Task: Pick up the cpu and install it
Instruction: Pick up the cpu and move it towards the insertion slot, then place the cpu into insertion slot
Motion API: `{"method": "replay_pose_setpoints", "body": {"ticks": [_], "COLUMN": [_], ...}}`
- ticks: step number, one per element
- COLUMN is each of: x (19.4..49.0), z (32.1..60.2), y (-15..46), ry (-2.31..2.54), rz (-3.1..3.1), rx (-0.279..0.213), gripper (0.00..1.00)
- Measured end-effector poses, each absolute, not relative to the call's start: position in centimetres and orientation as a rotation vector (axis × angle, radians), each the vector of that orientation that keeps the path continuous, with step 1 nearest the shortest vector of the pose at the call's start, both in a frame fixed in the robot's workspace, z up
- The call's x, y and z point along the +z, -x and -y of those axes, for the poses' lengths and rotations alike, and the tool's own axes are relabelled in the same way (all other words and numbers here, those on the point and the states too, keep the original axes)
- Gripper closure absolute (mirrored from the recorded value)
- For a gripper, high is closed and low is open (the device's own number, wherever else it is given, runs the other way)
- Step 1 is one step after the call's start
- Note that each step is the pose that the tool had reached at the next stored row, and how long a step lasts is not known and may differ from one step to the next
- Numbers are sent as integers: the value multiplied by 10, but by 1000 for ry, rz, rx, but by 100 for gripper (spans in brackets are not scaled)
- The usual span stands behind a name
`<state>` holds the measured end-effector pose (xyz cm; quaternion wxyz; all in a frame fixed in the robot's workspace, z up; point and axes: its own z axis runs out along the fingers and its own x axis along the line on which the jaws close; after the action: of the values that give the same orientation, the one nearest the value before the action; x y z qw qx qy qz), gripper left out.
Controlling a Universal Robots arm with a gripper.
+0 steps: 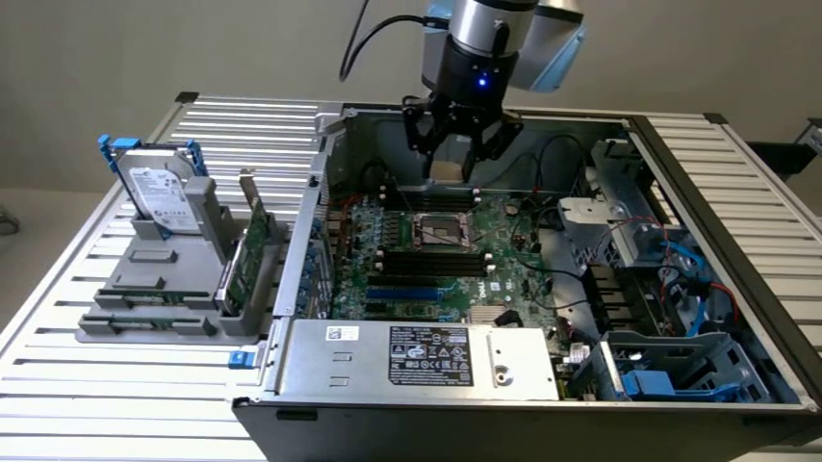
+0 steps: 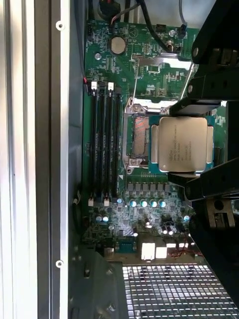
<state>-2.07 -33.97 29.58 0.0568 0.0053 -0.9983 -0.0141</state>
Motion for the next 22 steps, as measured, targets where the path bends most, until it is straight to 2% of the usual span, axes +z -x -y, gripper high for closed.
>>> {"method": "replay_pose_setpoints", "body": {"ticks": [6,22], "x": [286,286], "z": [339,339], "y": [14,14], "ry": [-16,-16], "rz": [3028,3026], "rx": [-43,-37], "gripper": [45,45]}}
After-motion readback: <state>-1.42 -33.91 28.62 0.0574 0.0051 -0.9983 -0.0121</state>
